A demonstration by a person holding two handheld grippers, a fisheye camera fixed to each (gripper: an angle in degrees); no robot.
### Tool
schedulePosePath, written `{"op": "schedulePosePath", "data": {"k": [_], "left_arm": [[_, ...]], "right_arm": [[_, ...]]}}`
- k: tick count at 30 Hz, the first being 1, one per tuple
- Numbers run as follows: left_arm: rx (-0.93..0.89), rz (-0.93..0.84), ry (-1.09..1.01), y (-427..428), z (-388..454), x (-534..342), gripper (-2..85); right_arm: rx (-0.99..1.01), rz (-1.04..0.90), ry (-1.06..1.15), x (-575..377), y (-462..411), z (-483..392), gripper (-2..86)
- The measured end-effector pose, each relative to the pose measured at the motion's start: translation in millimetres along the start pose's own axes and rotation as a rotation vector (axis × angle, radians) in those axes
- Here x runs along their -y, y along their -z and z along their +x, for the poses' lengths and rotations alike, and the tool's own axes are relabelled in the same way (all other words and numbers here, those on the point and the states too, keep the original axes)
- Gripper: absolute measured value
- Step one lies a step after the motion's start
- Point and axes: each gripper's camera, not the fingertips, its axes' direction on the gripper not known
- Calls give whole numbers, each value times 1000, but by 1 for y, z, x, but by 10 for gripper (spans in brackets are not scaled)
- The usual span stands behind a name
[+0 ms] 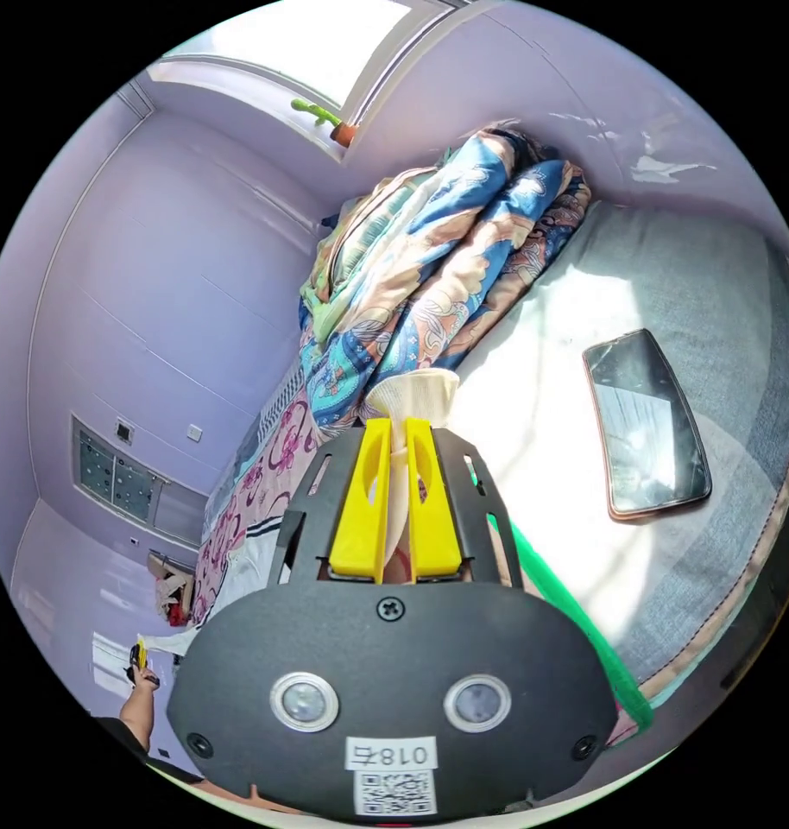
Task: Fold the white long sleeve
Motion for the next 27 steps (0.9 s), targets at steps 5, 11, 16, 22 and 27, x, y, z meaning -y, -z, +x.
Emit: {"op": "schedulePosePath", "data": {"k": [5,11,16,22,27], "left_arm": [[31,11,62,0,-23,-22,-7],[146,76,266,18,-71,-67,4],[113,143,361,29,-98,-114,39],[-131,359,316,65,-116,-186,64],[-460,231,58,85,-98,-282,52]], "right_arm": [[-6,25,-137,12,10,13,22],[50,57,-278,22,18,32,24],[111,72,-298,34,27,33,23],[189,77,-300,43,34,24,22],[291,77,-280,43,42,16,23]]}}
